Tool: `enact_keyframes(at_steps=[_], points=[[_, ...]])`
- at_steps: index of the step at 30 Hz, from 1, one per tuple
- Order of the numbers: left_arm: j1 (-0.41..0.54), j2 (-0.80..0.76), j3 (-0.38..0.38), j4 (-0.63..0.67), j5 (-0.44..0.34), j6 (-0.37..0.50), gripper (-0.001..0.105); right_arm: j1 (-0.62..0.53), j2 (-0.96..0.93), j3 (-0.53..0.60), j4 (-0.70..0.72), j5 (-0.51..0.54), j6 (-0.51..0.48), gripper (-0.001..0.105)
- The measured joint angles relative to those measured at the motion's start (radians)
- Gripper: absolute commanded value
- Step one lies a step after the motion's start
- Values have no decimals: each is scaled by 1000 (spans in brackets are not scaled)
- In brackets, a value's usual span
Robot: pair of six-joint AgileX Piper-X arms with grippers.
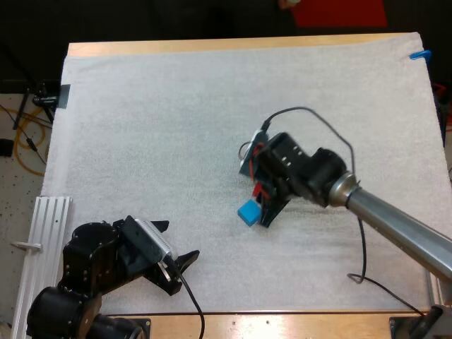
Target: Stack red cube on blue cube
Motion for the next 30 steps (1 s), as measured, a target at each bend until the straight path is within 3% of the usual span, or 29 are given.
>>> enact_keyframes(at_steps=[9,23,25,30], points=[[0,0,0,1,0,12,76,58,64,0,6,-1,64,11],[0,0,0,1,0,15,76,58,173,-1,-69,-15,68,11],[0,0,0,1,0,15,76,58,180,-1,-69,-15,68,16],[0,0,0,1,0,15,76,58,181,-1,-72,-18,68,46]])
